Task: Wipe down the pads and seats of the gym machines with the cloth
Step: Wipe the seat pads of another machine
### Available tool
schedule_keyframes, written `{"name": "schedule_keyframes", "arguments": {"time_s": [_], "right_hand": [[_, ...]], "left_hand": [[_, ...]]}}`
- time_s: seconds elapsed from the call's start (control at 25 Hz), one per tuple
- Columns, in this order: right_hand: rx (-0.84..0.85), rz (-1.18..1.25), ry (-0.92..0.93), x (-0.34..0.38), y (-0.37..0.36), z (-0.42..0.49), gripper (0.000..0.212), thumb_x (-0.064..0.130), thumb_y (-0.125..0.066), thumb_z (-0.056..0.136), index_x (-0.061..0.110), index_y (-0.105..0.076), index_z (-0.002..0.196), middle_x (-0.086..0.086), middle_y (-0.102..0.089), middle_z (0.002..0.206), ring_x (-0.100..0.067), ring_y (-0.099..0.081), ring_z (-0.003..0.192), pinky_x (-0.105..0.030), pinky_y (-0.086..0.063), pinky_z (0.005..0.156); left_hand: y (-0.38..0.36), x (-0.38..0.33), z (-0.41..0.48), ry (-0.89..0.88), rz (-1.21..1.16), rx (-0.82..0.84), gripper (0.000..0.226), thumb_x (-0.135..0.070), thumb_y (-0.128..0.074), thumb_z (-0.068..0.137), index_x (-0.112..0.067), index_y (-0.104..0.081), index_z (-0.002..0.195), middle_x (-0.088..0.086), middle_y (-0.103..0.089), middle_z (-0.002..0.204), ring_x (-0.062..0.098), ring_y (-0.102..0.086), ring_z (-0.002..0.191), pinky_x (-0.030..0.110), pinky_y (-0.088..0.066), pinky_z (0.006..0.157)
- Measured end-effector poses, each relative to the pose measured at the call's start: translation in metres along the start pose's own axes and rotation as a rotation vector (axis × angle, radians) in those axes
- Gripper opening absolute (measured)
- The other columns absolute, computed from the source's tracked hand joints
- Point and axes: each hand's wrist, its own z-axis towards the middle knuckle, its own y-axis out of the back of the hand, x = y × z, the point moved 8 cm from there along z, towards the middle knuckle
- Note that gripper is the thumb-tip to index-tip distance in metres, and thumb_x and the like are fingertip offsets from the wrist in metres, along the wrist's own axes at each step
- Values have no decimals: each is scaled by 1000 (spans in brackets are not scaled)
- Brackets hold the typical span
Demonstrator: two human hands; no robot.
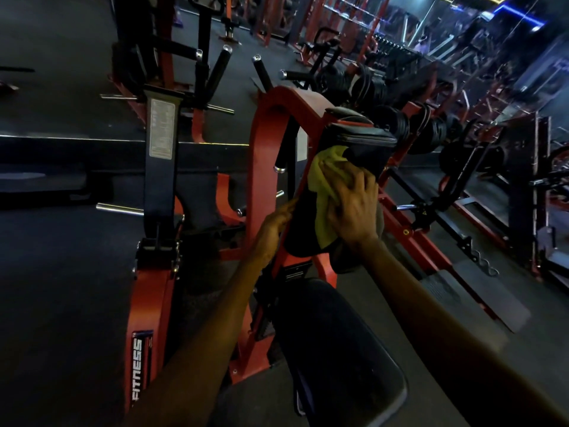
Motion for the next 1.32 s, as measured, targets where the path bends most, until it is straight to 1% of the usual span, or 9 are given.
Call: {"name": "schedule_keyframes", "arguments": {"time_s": [0.12, 0.2, 0.28, 0.44, 0.56, 0.8, 0.96, 1.2, 1.32], "right_hand": [[-15, 16, 73, 1, -6, -4, 60, 36, -56, 86, 21, -50, 144, -8, -38, 143, -37, -37, 122, -53, -44, 94], [28, -6, 194, 9, -19, -24, 57, 38, -56, 87, 18, -53, 141, -8, -39, 143, -37, -38, 122, -53, -46, 93], [32, -56, 269, 9, -23, -28, 59, 32, -61, 84, 17, -53, 140, -8, -40, 142, -37, -39, 120, -50, -42, 93], [-48, -30, 107, -2, 2, 12, 62, 31, -59, 82, 17, -54, 142, -8, -38, 144, -37, -35, 126, -53, -42, 95], [-111, 74, 37, -15, 9, 29, 60, 36, -59, 86, 18, -53, 143, -9, -38, 147, -38, -31, 134, -54, -37, 105], [-167, 215, -70, -21, 10, 13, 62, 32, -56, 87, 24, -42, 147, -10, -40, 148, -38, -37, 135, -54, -36, 108], [-243, 338, -203, -38, 27, 48, 62, 20, -61, 88, 9, -46, 148, -16, -45, 151, -28, -32, 142, -49, -25, 115], [-227, 426, -207, -73, 22, 25, 60, 21, -54, 91, 7, -47, 149, -15, -43, 154, -28, -32, 146, -55, -26, 118], [-239, 432, -140, -59, 32, 51, 58, 34, -54, 90, 13, -54, 144, -10, -52, 149, -27, -40, 143, -57, -29, 115]], "left_hand": [[-16, -12, -15, -109, 392, -31, 71, -22, -62, 88, -31, -36, 153, -21, -50, 144, 2, -48, 133, 28, -37, 115], [-20, -20, -25, -231, 576, -86, 74, -22, -67, 92, -25, -29, 156, -7, -45, 152, 12, -43, 139, 24, -36, 111], [-20, -27, -28, -260, 670, -102, 73, -19, -66, 95, -19, -28, 157, 6, -46, 151, 23, -45, 137, 32, -39, 108], [-24, -40, -27, -234, 785, -46, 82, -20, -66, 95, -21, -18, 160, 13, -45, 152, 34, -51, 132, 46, -47, 102], [-30, -51, -29, -277, 817, -78, 80, -13, -62, 94, -22, -17, 160, 13, -47, 149, 34, -55, 127, 52, -50, 98], [-42, -89, -26, -381, 823, -88, 77, -16, -57, 94, -24, -16, 159, 13, -51, 143, 30, -58, 120, 45, -53, 94], [-43, -88, -28, -383, 781, -61, 81, -15, -64, 90, -21, -20, 158, 9, -50, 147, 25, -53, 131, 43, -48, 104], [-43, -100, -19, -352, 812, -56, 79, -29, -65, 95, -36, -16, 157, 1, -42, 155, 23, -48, 137, 49, -45, 109], [-59, -131, -20, -376, 822, -127, 62, -35, -47, 105, -30, -16, 159, -6, -33, 159, 10, -39, 138, 29, -39, 110]]}}
